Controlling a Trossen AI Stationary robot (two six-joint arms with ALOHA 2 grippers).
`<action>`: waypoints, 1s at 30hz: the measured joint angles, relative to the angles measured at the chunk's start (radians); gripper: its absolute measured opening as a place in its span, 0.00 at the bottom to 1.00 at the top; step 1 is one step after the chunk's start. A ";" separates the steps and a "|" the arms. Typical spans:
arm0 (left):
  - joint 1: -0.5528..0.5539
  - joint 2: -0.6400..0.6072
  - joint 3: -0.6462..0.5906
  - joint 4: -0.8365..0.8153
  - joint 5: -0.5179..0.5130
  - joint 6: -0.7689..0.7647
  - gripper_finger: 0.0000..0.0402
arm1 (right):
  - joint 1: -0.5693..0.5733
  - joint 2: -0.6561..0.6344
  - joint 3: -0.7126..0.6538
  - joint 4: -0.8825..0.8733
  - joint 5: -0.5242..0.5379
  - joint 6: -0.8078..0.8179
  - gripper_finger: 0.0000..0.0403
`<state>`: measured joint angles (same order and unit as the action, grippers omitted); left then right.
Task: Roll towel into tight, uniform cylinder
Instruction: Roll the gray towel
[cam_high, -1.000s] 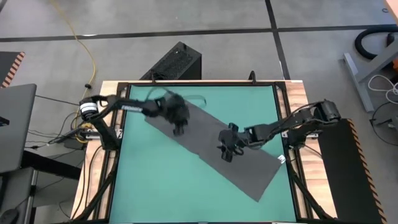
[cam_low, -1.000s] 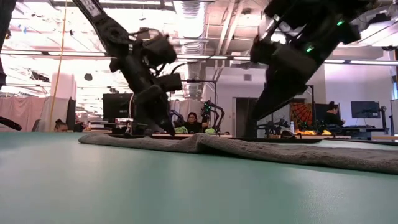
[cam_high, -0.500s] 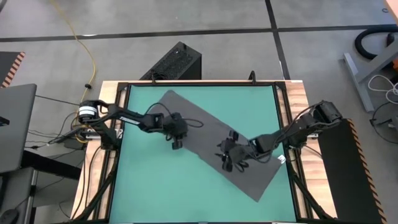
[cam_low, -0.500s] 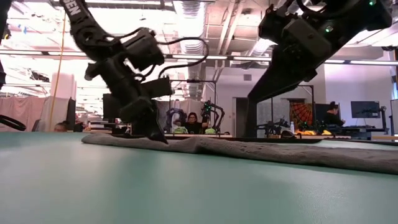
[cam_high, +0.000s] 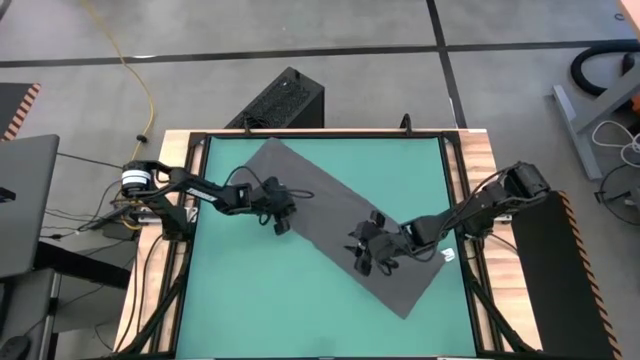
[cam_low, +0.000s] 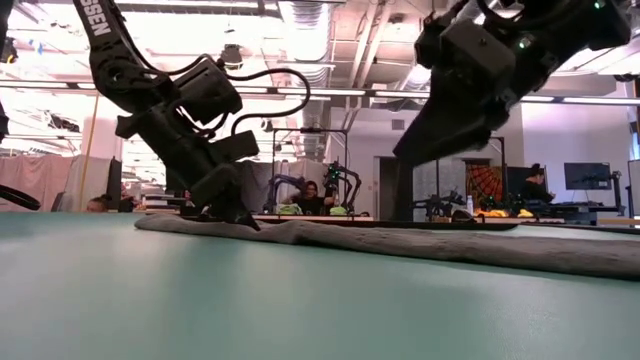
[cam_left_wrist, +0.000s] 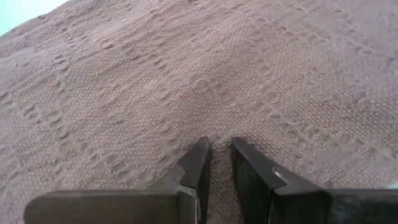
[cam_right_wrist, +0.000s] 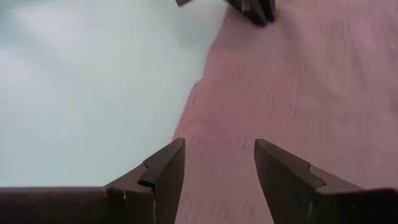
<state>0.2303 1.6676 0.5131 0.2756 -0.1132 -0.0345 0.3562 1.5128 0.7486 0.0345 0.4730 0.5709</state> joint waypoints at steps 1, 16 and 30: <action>0.000 0.000 0.000 -0.002 0.000 0.010 0.14 | 0.008 0.013 0.000 -0.002 -0.001 0.022 0.54; -0.005 -0.330 -0.015 -0.342 -0.058 0.100 0.14 | 0.138 0.144 0.000 -0.022 -0.223 0.216 0.52; -0.006 -0.385 -0.010 -0.365 -0.184 -0.008 0.14 | 0.119 0.130 0.002 -0.095 -0.465 -0.009 0.47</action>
<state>0.2243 1.2822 0.5030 -0.0891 -0.2974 -0.0423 0.4754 1.6424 0.7507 -0.0605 0.0077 0.5617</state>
